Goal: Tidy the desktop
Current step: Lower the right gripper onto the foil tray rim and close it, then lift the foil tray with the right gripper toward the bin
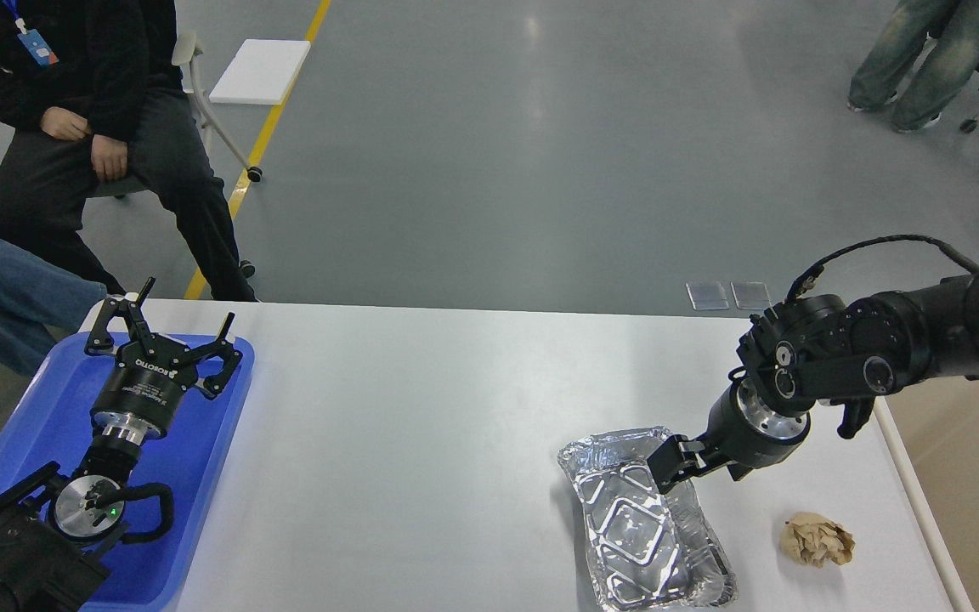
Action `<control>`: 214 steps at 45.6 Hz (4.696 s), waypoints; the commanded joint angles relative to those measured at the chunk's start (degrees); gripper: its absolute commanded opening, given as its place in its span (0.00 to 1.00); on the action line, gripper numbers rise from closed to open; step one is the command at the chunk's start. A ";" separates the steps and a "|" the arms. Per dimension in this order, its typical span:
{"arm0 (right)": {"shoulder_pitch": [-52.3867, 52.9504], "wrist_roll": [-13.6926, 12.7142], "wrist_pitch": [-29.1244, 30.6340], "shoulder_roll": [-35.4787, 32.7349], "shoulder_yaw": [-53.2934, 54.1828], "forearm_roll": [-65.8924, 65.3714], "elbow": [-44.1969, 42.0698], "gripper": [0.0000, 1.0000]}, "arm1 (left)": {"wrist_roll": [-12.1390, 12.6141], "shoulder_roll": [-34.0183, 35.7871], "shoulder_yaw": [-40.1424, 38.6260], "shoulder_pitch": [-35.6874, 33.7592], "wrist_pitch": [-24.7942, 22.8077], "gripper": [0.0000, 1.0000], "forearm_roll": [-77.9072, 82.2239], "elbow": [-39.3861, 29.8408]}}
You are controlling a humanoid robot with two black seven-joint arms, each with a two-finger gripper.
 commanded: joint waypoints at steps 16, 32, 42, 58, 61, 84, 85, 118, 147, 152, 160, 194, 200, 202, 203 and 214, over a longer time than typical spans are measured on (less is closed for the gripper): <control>-9.34 -0.01 -10.95 1.90 0.12 -0.34 -2.12 0.99 | 0.00 0.00 0.01 0.01 0.00 0.99 0.00 0.00; -14.09 -0.01 -11.21 2.33 0.21 -0.42 -8.09 0.99 | 0.00 0.00 0.01 0.01 0.00 0.99 0.00 0.00; -16.82 -0.01 -11.30 2.69 0.21 -0.42 -11.88 0.98 | 0.00 0.00 0.01 0.01 0.00 0.99 0.00 0.00; -18.14 -0.01 -14.64 2.69 0.21 -0.69 -11.61 0.82 | 0.00 0.00 0.01 0.01 0.00 0.99 0.00 0.00; -18.14 -0.01 -14.64 2.69 0.12 -0.69 -11.61 0.71 | 0.00 0.00 0.01 0.01 0.00 0.99 0.00 0.00; -17.70 -0.10 -14.11 2.25 -0.67 -2.62 -10.74 0.00 | 0.00 0.00 0.01 0.01 0.00 0.99 0.00 0.00; -17.70 -0.10 -14.20 2.33 -0.58 -2.71 -10.65 0.00 | 0.00 0.00 0.01 0.01 0.00 0.99 0.00 0.00; 2.60 -0.01 -13.06 -9.79 -2.43 -7.45 6.49 0.00 | 0.00 0.00 0.01 -0.08 0.00 0.99 0.00 0.00; 38.02 0.08 7.15 -14.98 -8.76 -7.28 18.88 0.00 | 0.00 0.00 0.01 -0.08 0.00 0.99 0.00 0.00; 42.94 0.08 11.55 -15.68 -8.58 -7.19 18.88 0.00 | 0.00 0.00 0.01 -0.08 0.00 0.99 0.00 0.00; 48.92 0.08 16.39 -16.38 -8.32 -7.19 18.88 0.00 | 0.00 0.00 0.01 0.01 0.00 0.99 0.00 0.00; 51.12 -0.10 19.03 -19.11 -9.46 -7.37 18.18 0.00 | 0.00 0.00 0.01 0.01 0.00 0.99 0.00 0.00; 51.12 -0.10 19.03 -22.27 -11.91 -7.45 17.57 0.00 | 0.00 0.00 0.01 0.01 0.00 0.99 0.00 0.00; 51.12 -0.10 19.03 -23.32 -13.06 -7.63 17.57 0.00 | 0.00 0.00 0.01 0.01 0.00 0.99 0.00 0.00; 51.12 -0.10 18.94 -23.94 -13.50 -7.72 17.48 0.00 | 0.00 0.00 0.01 0.01 0.00 0.99 0.00 0.00; 47.70 -2.11 18.32 -33.34 -14.64 -8.95 15.81 0.00 | 0.00 0.09 0.01 0.01 0.00 0.99 0.00 0.00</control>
